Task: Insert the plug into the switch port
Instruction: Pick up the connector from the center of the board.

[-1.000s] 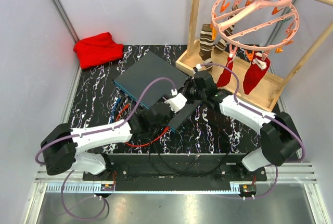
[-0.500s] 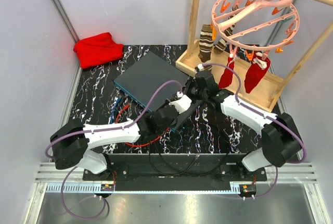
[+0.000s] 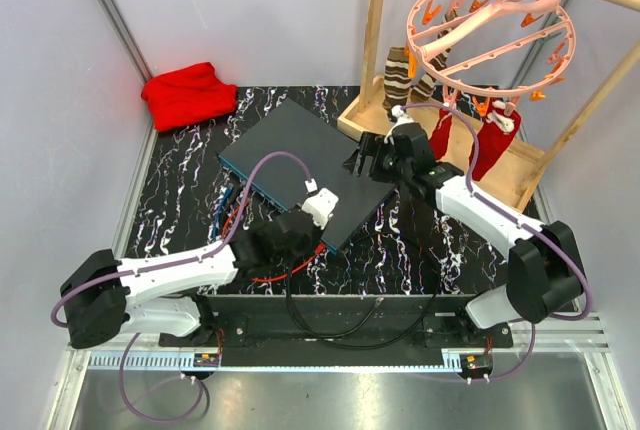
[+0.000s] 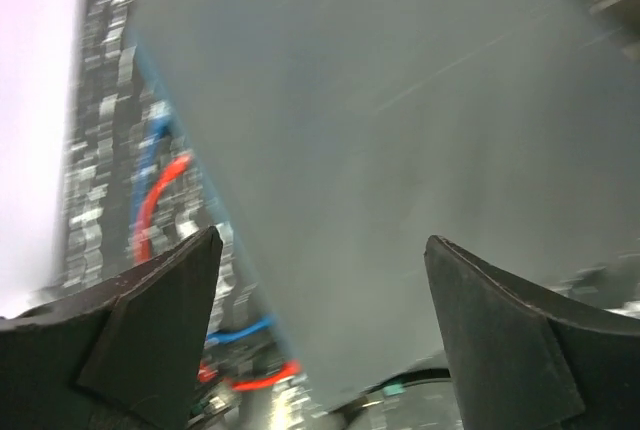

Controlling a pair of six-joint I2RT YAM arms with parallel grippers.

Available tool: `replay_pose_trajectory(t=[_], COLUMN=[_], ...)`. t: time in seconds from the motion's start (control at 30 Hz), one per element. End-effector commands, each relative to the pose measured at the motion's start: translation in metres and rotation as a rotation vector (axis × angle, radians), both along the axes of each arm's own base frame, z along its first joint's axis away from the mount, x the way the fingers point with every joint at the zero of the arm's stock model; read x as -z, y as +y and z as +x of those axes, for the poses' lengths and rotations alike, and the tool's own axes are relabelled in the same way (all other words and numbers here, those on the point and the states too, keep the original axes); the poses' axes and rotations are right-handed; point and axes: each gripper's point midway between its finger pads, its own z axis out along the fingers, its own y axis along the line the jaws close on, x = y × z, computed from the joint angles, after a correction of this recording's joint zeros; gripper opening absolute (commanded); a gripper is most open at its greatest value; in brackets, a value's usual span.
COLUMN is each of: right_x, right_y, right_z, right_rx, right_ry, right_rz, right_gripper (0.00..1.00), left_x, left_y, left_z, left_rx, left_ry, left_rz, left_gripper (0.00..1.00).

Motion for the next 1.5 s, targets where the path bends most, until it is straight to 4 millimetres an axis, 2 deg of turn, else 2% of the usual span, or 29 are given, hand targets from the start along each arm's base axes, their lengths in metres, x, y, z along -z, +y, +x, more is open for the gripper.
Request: replay_pose_trajectory(t=[0.0,0.2,0.43,0.6,0.77,1.0,1.47], right_x=[-0.013,0.015,0.047,0.060,0.072,0.098,0.107], right_y=[-0.029,-0.047,-0.057,-0.064,-0.067,-0.066,-0.069], right_z=[0.027,0.047,0.070,0.083,0.094,0.095,0.097], right_rx=[0.001,-0.006,-0.002,0.014,0.004,-0.045,-0.062], right_ry=[-0.153,-0.169,-0.135,-0.124,-0.117,-0.076,-0.067], right_rz=[-0.160,-0.297,-0.346,-0.337,-0.328,-0.343,-0.356], right_gripper=[0.92,0.94,0.95,0.95,0.96,0.96,0.97], left_x=[0.017,0.039,0.055,0.071,0.074,0.076,0.077], left_y=[-0.009,-0.004,-0.005,0.000,0.006,0.009,0.001], left_z=[-0.028,-0.041,-0.050,-0.054,-0.049,-0.039,-0.025], left_rx=[0.054,0.039,0.041,0.005,-0.034,-0.073,-0.076], left_ry=[0.197,0.313,0.408,0.459,0.461,0.480,0.504], left_rz=[-0.120,-0.142,-0.112,-0.080,-0.056,-0.041,-0.007], left_gripper=[0.00,0.00,0.00,0.00,0.00,0.00,0.00])
